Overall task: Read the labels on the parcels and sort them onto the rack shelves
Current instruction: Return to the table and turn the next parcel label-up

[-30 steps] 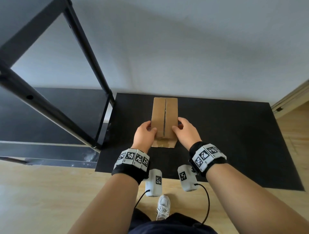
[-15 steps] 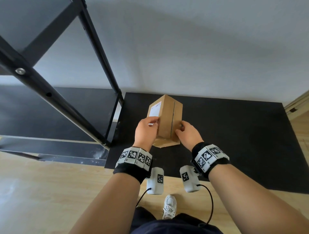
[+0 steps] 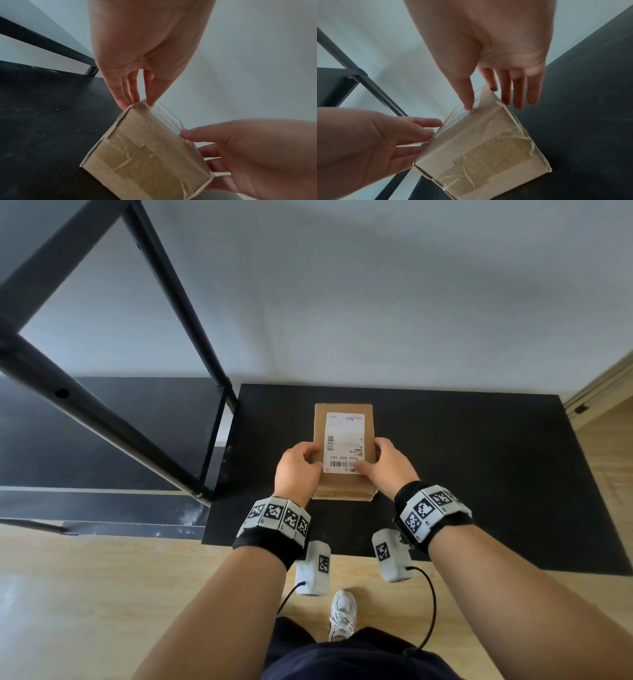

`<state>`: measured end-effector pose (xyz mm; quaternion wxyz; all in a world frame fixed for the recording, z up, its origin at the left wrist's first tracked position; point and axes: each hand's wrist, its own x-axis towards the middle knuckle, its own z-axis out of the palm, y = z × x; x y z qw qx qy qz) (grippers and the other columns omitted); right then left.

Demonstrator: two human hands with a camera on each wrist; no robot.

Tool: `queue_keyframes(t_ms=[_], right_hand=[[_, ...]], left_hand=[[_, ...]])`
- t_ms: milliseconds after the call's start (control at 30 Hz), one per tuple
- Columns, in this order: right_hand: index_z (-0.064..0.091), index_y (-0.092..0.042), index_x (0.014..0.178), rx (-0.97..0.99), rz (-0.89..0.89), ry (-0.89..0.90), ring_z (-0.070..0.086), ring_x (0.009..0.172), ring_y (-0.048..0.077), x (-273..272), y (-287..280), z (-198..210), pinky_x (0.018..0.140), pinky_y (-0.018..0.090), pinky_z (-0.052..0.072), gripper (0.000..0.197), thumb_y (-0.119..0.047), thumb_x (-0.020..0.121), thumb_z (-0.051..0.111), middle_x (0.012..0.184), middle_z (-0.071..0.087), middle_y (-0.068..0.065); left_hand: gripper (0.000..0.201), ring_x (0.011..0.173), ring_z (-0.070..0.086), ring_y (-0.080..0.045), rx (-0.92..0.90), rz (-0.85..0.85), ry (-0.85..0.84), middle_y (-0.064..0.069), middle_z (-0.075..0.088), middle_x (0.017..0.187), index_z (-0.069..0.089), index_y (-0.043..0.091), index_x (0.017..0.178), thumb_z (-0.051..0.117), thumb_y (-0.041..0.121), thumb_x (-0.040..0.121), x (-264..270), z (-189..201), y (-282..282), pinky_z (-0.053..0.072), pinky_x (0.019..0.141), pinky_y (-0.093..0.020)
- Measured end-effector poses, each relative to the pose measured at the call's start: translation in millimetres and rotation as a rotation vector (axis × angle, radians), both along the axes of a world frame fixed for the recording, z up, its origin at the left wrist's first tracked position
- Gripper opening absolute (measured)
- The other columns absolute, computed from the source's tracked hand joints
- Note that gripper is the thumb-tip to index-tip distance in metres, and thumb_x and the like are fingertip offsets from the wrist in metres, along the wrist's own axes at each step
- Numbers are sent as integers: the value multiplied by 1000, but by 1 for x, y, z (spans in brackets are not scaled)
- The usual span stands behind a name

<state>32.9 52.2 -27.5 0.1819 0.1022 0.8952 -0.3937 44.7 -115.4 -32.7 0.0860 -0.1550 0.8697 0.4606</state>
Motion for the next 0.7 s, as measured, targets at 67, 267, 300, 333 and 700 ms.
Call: queue_keyframes(t_ms=[67,267,300,333,700], right_hand=[[41,-13,142,4,23,-6,62,117,24,-3,-1,-2,91,36,52,59,-30,91,67,135,60,6],[33,-19,150,125,205,-48,56,125,26,-24,-8,3,103,45,45,61,-25,95,59,142,54,5],[32,-21,151,172,244,-47,54,127,27,-27,-9,5,105,48,42,61,-25,95,56,143,53,5],[31,-23,152,220,283,-39,52,129,28,-31,-11,6,108,50,39,60,-23,96,53,144,52,4],[51,-29,141,286,531,143,50,131,22,-46,-17,10,117,50,23,58,-1,91,47,140,58,-2]], left_hand=[[39,111,64,-19,-21,2,19,-6,64,127,62,14,130,59,7,92,-2,1,-2,52,84,-27],[42,120,54,-21,-183,9,108,-9,53,137,58,15,134,59,7,93,-11,8,-10,44,86,-24],[43,126,50,-23,-219,2,119,-8,53,138,58,14,135,58,7,93,-13,9,-11,44,92,-27],[42,130,46,-25,-252,-9,128,-8,53,139,58,14,134,57,6,92,-14,10,-11,43,97,-30],[52,151,24,-21,-443,-318,5,-1,38,158,41,19,149,48,14,98,-29,0,-15,18,123,-43]])
